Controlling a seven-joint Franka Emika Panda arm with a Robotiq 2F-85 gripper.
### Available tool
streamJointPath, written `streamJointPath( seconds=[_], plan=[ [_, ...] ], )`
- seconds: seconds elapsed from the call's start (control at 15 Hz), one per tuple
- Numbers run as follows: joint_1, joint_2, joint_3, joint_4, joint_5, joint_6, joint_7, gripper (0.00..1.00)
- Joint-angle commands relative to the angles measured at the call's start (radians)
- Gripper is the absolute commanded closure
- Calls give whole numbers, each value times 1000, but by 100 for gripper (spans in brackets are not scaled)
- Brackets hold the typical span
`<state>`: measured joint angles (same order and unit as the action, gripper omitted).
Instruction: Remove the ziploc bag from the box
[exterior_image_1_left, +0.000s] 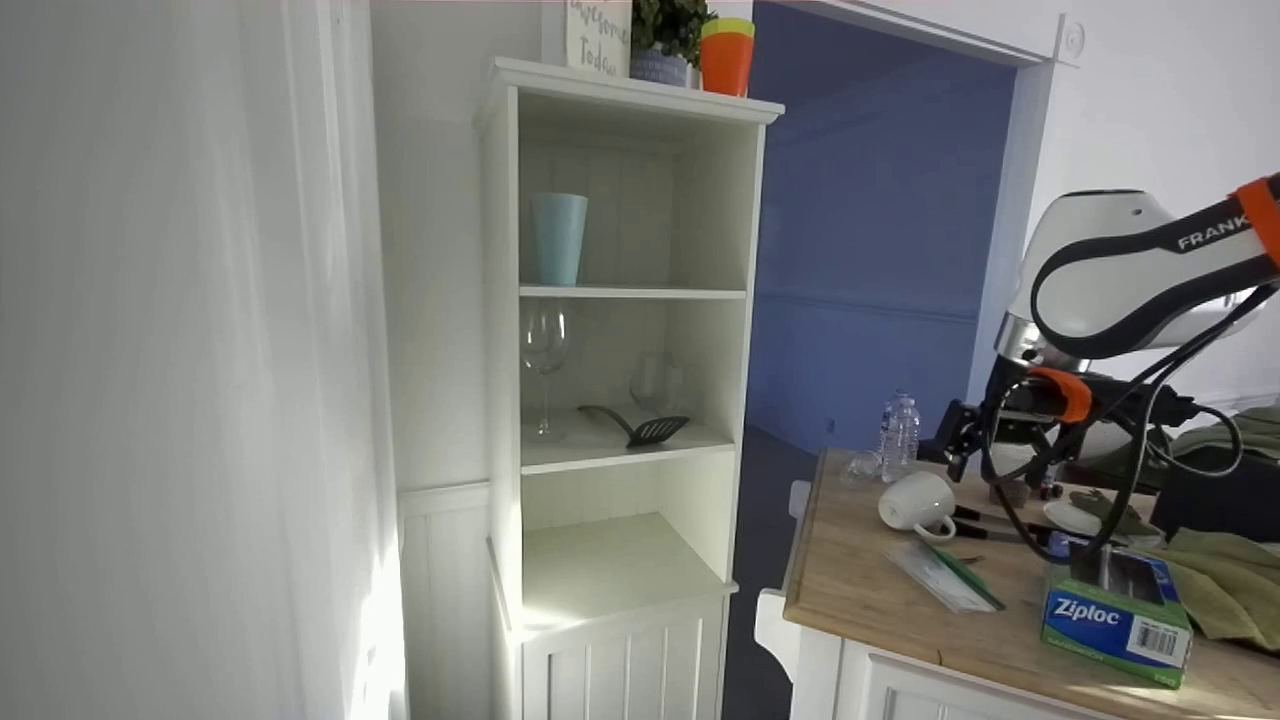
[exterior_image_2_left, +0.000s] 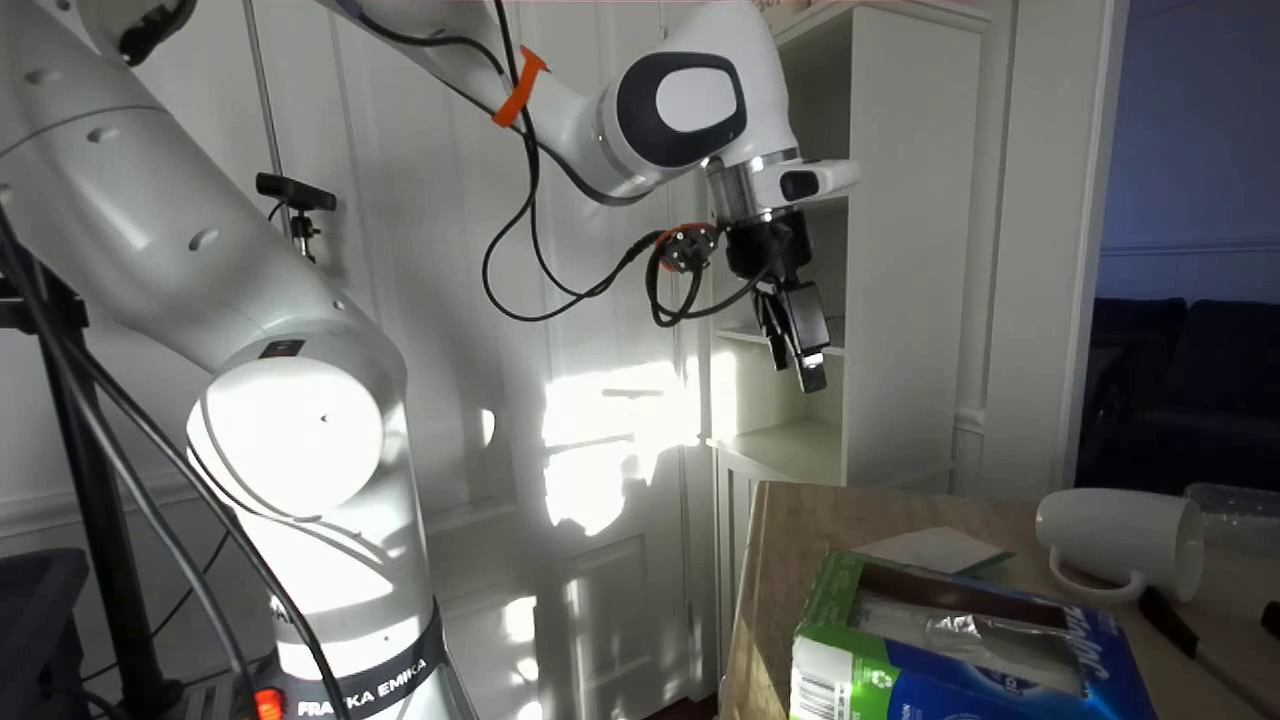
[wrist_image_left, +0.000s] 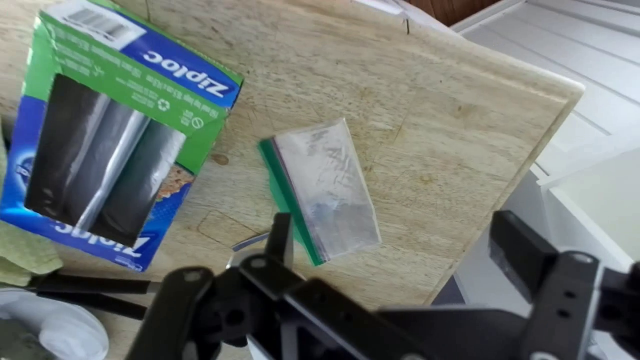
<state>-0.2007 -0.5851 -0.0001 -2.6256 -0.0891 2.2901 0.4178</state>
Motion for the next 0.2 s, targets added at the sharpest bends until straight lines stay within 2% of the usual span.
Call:
streamJointPath(
  seconds=[0.0,0.13],
  plan=[
    [-11,-10,7,13,12,-37,-2,0],
    [-14,-14,4,23,15,-58,1,0]
  ],
)
